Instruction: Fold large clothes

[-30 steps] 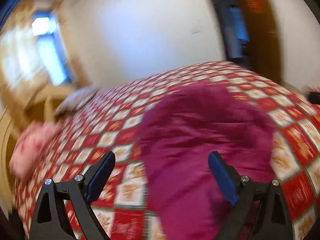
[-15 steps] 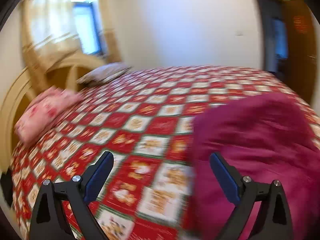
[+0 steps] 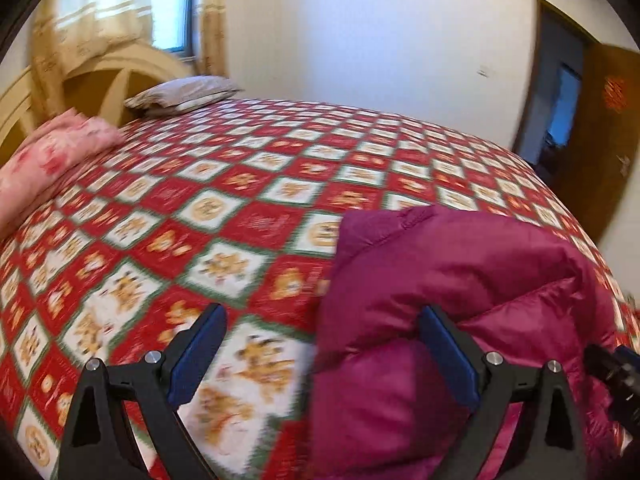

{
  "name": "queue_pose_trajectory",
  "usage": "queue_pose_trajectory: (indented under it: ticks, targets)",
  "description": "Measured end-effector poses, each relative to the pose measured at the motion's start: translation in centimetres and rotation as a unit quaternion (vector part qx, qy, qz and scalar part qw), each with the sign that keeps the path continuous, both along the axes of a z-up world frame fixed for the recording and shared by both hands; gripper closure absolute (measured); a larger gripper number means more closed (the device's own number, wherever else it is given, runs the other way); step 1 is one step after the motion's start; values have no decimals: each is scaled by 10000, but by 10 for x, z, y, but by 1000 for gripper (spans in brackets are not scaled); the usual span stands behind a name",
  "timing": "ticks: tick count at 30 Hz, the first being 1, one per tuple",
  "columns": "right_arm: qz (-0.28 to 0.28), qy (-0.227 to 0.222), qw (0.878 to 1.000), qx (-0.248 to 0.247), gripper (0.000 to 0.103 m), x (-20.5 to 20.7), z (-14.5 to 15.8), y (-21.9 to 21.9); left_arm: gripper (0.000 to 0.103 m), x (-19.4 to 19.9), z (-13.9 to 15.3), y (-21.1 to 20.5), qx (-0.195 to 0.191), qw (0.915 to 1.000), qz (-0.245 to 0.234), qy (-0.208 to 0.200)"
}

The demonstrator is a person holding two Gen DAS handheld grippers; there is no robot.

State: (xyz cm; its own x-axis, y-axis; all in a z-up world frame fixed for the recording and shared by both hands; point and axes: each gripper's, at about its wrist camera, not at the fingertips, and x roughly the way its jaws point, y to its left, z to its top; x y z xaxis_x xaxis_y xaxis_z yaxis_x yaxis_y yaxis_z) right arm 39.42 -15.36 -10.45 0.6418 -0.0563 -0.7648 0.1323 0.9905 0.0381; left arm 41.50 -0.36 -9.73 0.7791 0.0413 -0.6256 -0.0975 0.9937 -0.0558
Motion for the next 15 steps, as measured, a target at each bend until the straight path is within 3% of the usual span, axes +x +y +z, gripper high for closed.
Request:
queue_pose_trajectory:
  ticks: [4, 5, 8, 12, 15]
  targets:
    - [-104, -60, 9998, 160, 41, -4, 4, -10, 6, -1, 1, -44, 623, 9968, -481, -173]
    - [-47, -165, 9998, 128, 41, -4, 10, -6, 6, -4, 1, -58, 904, 9936, -631, -257]
    - [87, -363, 9993, 1, 41, 1, 16, 4, 6, -10, 7, -73, 1254, 9873, -857, -456]
    - [-100, -142, 9995, 274, 41, 12, -14, -15, 6, -2, 15, -63, 1150, 9894, -711, -524]
    - [-100, -115, 9981, 594, 41, 6, -38, -29, 6, 12, 6, -59, 944, 9930, -658, -284]
